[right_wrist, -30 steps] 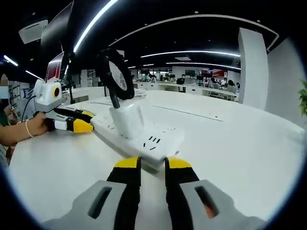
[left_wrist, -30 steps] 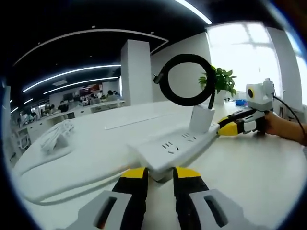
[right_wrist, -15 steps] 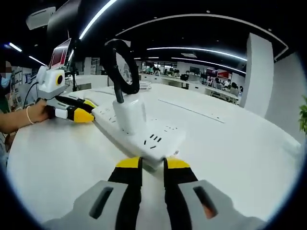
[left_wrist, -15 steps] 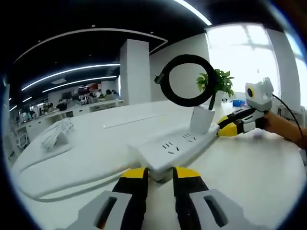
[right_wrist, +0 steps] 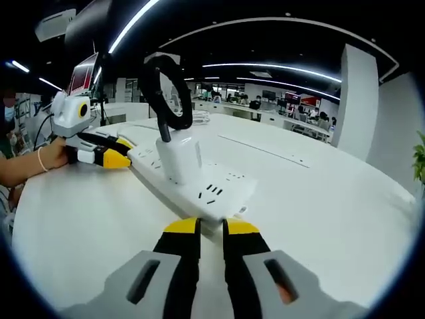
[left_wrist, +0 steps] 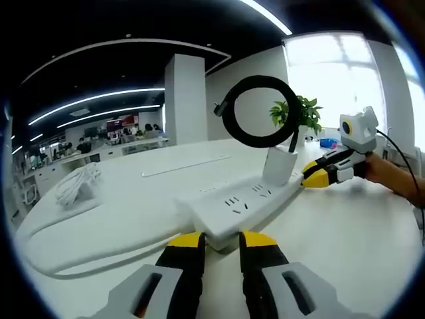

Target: Straighten the power strip on the desk, plug the charger into it

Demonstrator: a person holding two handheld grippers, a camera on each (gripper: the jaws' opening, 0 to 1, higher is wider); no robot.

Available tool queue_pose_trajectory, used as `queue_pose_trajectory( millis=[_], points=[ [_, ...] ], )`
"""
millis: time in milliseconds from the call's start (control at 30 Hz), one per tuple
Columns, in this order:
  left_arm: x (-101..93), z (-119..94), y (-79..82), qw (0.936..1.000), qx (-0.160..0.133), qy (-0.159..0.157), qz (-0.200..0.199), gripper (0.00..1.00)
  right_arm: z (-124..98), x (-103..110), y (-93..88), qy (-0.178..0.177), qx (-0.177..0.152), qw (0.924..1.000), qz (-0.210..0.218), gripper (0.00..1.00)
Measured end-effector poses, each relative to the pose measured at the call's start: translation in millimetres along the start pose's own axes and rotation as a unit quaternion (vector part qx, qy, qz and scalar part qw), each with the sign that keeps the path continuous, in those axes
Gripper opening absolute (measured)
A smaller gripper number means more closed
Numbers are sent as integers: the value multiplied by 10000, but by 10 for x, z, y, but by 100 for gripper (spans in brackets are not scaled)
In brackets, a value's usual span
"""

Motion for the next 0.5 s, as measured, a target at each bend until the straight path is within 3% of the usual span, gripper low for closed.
queue_pose_trajectory(
  millis=[500],
  points=[
    [22,31,-10,9999,-58,-14,90,22,3,-4,-1,73,-26,10000,36,12]
  ],
)
Point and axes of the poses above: the point that each gripper's makers call its tool centre point, and the gripper's own axes: z roughly forward along the fingers, x roughly to its left, y roughly out of its top, the point moved 5 cm from there along -z, roughly backward along the fingers, and after that the axes turned 1 degree about -x, right-handed, at the moved point
